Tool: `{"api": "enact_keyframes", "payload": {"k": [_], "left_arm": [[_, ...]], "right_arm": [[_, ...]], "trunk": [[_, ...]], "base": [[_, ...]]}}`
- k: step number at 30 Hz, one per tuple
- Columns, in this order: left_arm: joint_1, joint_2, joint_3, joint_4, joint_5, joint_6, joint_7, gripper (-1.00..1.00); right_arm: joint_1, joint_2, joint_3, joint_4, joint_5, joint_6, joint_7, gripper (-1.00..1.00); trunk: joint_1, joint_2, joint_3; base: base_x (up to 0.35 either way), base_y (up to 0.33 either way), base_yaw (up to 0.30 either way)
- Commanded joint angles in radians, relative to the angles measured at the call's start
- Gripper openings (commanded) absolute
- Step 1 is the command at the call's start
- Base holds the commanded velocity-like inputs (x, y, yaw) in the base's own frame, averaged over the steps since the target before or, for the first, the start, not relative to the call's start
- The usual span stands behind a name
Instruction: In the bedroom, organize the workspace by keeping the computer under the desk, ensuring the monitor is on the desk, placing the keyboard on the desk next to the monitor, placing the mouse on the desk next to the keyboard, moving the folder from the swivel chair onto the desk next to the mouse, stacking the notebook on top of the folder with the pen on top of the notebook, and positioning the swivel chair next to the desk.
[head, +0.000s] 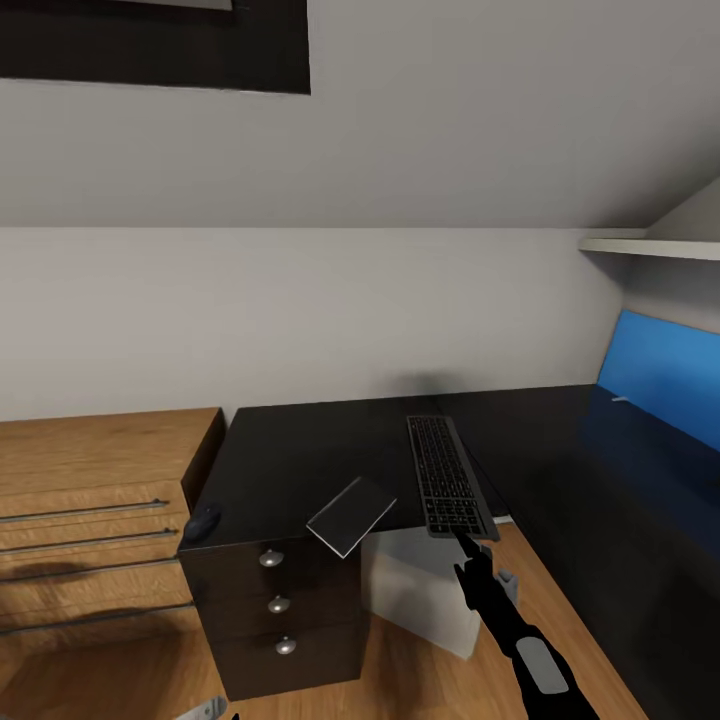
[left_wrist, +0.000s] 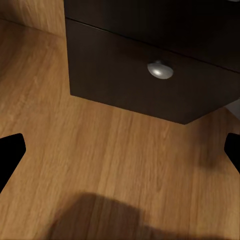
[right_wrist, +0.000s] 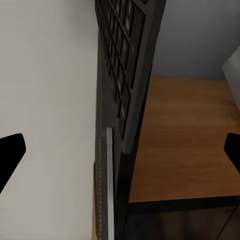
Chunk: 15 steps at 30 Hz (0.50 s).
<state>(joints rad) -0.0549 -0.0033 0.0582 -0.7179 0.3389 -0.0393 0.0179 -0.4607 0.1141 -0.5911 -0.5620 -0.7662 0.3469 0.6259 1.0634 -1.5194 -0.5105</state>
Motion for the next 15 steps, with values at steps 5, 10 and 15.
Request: {"api": "enact_keyframes", "payload": {"k": [5,10,15], "left_arm": [[0.0,0.0,0.001,0.0,0.009,-0.002,0.001,1.0],[0.0,0.0,0.0,0.0,0.009,-0.002,0.001,1.0],[-0.001,0.0,0.0,0.0,0.009,-0.002,0.002,1.0]], "right_arm": [[-0.001,0.0,-0.006,-0.001,-0.005,0.009,0.003,1.0],[0.0,-0.003,-0.007,0.0,-0.005,0.01,0.002,1.0],[-0.001,-0.013,-0.008,0.002,-0.007,0.01,0.002,1.0]], "trunk": [[0.0,-0.001,-0.001],[0.0,-0.001,-0.001],[0.0,-0.001,-0.001]], "base": [[0.117,0.0,0.0],[0.05,0.0,0.0],[0.006,0.0,0.0]]}}
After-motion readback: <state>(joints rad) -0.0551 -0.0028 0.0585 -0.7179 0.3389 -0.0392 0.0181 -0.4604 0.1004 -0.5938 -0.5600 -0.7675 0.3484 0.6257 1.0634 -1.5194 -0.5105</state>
